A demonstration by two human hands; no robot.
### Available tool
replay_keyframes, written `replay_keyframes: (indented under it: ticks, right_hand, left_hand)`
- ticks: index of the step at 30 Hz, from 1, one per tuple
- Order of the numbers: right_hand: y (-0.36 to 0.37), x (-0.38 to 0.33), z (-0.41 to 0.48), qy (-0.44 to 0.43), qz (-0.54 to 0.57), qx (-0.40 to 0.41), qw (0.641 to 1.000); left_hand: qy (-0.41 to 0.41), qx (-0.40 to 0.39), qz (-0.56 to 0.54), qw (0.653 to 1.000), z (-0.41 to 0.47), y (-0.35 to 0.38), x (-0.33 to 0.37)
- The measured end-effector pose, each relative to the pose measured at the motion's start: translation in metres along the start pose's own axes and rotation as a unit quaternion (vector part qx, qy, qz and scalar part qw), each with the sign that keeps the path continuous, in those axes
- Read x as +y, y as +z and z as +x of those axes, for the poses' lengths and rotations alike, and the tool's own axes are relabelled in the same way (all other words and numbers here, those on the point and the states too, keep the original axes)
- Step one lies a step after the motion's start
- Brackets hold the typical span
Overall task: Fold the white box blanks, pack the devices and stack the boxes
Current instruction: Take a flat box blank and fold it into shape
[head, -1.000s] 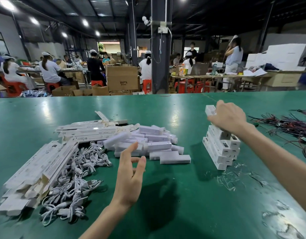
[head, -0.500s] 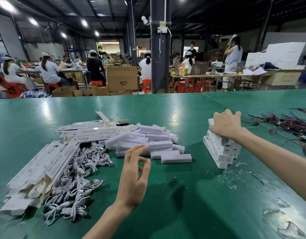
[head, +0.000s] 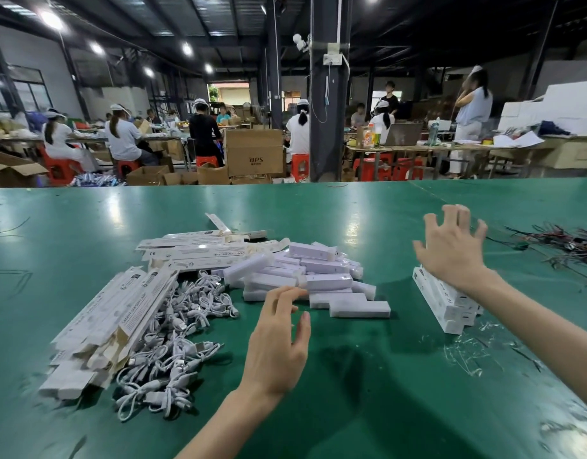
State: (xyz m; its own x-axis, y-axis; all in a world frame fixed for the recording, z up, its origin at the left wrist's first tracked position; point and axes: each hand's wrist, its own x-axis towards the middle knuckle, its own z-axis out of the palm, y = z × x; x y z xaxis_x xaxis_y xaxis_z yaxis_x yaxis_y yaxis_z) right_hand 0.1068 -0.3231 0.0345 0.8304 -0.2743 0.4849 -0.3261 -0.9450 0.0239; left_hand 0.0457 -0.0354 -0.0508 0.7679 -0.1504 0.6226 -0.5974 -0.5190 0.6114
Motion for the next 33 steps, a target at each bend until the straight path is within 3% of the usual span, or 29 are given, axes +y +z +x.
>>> replay_keyframes:
  ticks: [3,8,11,13,17,21,27,29,31,33]
  right_hand:
    - [0.006,-0.041,-0.047,-0.107,0.134,0.11,0.979]
    - [0.036,-0.085,-0.111,-0.214,0.211,0.068,0.951]
    - [0.047,-0.082,-0.119,-0.244,0.203,0.028,0.948]
    - [0.049,-0.077,-0.121,-0.248,0.203,0.005,0.947]
    - [0.046,-0.076,-0.121,-0.242,0.218,-0.007,0.945]
    - [0.043,-0.078,-0.122,-0.238,0.246,0.003,0.94]
    - [0.034,-0.083,-0.125,-0.219,0.296,0.068,0.927]
    - [0.029,-0.086,-0.126,-0.209,0.322,0.086,0.919]
    - [0.025,-0.088,-0.128,-0.199,0.386,0.047,0.9]
    - [0.017,-0.089,-0.132,-0.155,0.528,-0.076,0.832]
  left_hand:
    - [-0.034,-0.004,0.155,0.987,0.011,-0.007,-0.011]
    - [-0.191,0.025,0.394,0.899,0.04,-0.059,-0.044]
    - [-0.311,0.057,0.432,0.845,0.051,-0.1,-0.065]
    - [-0.372,0.023,0.458,0.807,0.052,-0.116,-0.076]
    - [-0.396,-0.008,0.496,0.773,0.053,-0.122,-0.085]
    - [-0.371,0.036,0.489,0.789,0.054,-0.123,-0.082]
    - [-0.254,0.183,0.373,0.874,0.058,-0.13,-0.046]
    - [-0.172,0.185,0.276,0.927,0.058,-0.12,-0.024]
    - [-0.163,0.125,0.089,0.975,0.058,-0.1,-0.004]
    - [-0.232,0.023,-0.125,0.964,0.053,-0.074,0.012]
